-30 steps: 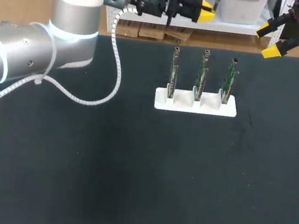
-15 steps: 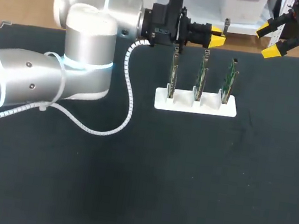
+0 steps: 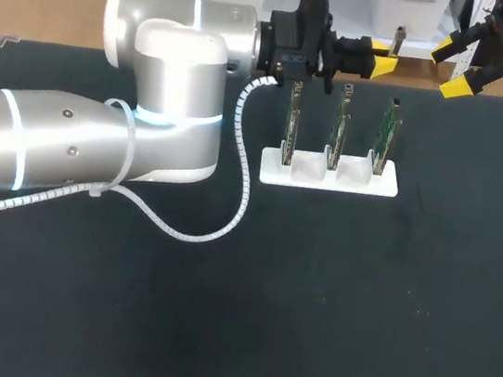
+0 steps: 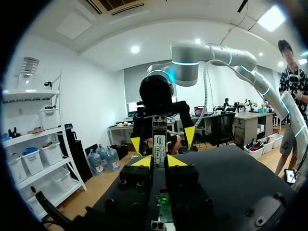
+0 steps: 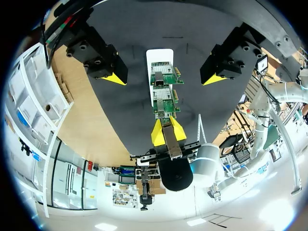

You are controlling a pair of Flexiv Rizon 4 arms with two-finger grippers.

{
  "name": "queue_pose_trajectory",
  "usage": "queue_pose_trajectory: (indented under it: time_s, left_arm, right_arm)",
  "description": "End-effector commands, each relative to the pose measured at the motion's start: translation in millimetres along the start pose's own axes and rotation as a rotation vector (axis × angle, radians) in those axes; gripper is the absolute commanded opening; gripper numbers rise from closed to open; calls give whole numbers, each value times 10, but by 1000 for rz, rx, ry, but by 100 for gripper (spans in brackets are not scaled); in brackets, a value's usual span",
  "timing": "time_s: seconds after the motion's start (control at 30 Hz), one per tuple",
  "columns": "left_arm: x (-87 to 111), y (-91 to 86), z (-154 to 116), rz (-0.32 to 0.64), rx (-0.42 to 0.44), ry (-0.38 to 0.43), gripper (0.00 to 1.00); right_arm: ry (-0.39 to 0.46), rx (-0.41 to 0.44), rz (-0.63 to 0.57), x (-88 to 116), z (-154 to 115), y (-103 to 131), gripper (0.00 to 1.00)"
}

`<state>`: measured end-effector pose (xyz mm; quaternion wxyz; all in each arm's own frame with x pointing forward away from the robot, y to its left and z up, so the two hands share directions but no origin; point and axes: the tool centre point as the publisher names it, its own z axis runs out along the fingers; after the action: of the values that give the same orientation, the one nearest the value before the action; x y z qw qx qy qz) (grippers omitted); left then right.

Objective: Pick up the optical module with the left hand, and insert it into the network port with the right hand.

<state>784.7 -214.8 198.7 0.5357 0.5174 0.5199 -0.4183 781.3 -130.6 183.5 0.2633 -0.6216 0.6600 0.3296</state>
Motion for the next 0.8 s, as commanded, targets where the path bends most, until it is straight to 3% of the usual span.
queue_pose_trajectory:
  time_s: [0.03, 0.33, 0.8]
  left_arm:
    - [57, 103, 99, -12, 61, -5, 0]
    - [159, 120, 88, -42, 115, 8, 0]
    - [85, 71, 268, -40, 161, -35, 0]
  right_arm:
    - [0, 5, 0, 0, 1, 20, 100]
    - [0, 5, 0, 0, 1, 20, 100]
    - [0, 5, 0, 0, 1, 20, 100]
